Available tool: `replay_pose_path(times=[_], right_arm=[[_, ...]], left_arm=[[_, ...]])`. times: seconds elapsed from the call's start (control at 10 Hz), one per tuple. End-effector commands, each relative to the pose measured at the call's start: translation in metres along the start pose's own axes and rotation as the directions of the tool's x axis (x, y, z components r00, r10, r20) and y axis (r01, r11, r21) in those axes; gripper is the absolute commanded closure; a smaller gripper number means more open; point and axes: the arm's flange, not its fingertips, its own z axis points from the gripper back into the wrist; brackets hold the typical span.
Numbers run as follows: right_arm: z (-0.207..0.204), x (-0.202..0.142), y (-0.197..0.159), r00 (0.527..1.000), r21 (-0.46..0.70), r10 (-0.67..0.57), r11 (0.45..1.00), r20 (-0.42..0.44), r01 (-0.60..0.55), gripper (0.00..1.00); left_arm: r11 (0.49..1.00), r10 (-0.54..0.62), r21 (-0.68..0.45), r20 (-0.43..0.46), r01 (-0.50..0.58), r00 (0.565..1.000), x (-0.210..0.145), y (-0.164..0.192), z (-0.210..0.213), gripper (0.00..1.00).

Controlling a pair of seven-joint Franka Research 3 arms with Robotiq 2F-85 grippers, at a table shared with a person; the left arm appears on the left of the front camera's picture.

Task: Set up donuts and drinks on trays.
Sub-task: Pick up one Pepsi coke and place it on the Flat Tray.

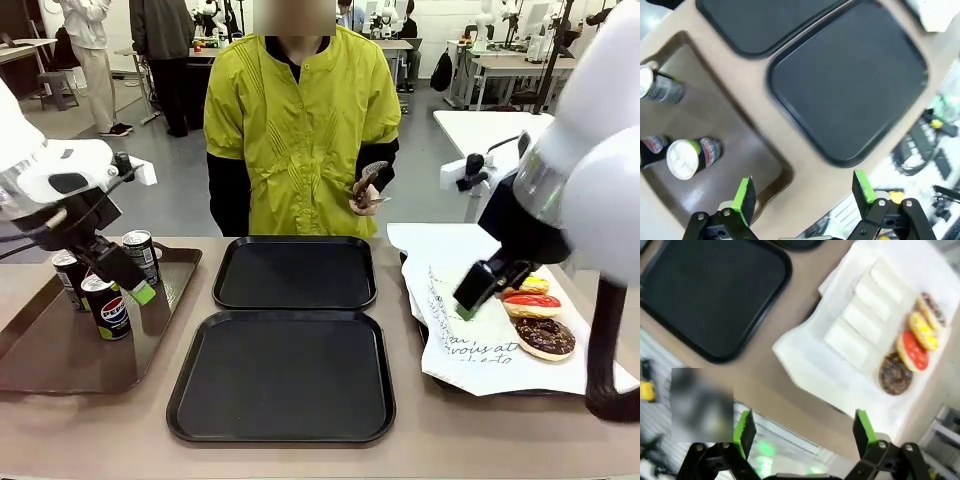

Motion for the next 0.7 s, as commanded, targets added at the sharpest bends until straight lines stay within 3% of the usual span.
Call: replay_pose_path(times=[0.0, 0.1, 0.2, 0.4, 0.6], right_arm=[[0.011, -0.036, -0.047, 0.93, 0.645, -0.323, 0.751, 0.178, 0.138, 0.0], [0.015, -0.053, -0.065, 0.874, 0.785, -0.449, 0.603, 0.187, 0.141, 0.0], [0.019, -0.082, -0.093, 0.782, 0.884, -0.602, 0.439, 0.16, 0.157, 0.0], [0.014, -0.12, -0.117, 0.71, 0.933, -0.701, 0.295, 0.065, 0.205, 0.0], [-0.006, -0.164, -0.148, 0.643, 0.954, -0.765, 0.166, -0.036, 0.251, 0.0]], left_arm=[[0.852, 0.266, -0.499, 0.152, -0.159, 0.952, -0.004, 0.038, 0.01, 0.0], [0.716, 0.403, -0.674, 0.186, -0.183, 0.896, -0.013, 0.055, 0.018, 0.0], [0.564, 0.505, -0.803, 0.151, -0.192, 0.85, -0.029, 0.069, 0.024, 0.0], [0.433, 0.618, -0.856, 0.055, -0.281, 0.784, -0.07, 0.089, 0.037, 0.0], [0.346, 0.714, -0.866, -0.008, -0.362, 0.7, -0.112, 0.118, 0.038, 0.0]])
